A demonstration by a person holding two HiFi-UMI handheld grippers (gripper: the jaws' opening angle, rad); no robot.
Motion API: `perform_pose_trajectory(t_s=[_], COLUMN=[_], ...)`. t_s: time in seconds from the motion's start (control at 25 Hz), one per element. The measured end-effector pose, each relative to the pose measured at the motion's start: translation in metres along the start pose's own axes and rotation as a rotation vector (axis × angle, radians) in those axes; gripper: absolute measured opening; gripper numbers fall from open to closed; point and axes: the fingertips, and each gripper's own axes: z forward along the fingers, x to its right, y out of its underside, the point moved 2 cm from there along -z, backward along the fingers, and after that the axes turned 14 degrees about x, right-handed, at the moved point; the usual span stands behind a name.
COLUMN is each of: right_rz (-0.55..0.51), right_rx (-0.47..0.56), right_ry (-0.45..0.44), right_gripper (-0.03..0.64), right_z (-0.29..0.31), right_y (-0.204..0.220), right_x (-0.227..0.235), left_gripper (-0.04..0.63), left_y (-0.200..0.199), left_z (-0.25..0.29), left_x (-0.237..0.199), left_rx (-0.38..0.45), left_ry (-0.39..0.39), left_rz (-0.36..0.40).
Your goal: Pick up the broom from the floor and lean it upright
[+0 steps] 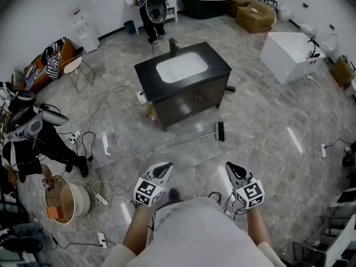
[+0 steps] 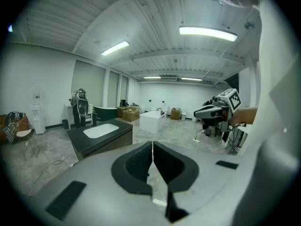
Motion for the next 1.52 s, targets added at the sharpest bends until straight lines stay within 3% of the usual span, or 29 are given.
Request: perform_pose_trajectory(t_s=[0.44, 1.08, 1.52], right_rz=[0.024, 0.104, 0.14], right_rx=[0.017, -0.007, -0.042], right_ry=[0.006, -0.002, 0.016], right_gripper=[0.0, 0.0, 0.0], right_z=[-0.03, -0.08, -0.06], right_y=[0.0, 0.033, 0.054], right_x=[0.004, 0.015, 0.018], left_gripper=[0.011, 0.011, 0.011], left_y=[0.001, 0.012, 0.024], left_z=[-0.003, -0.012, 0.005], left_x=[0.031, 0.071, 0.048], left_rx=[-0.013, -0.03, -0.035], left_ry=[-0.003, -0.098, -0.078], left_rz=[0.004, -0.042, -0.057])
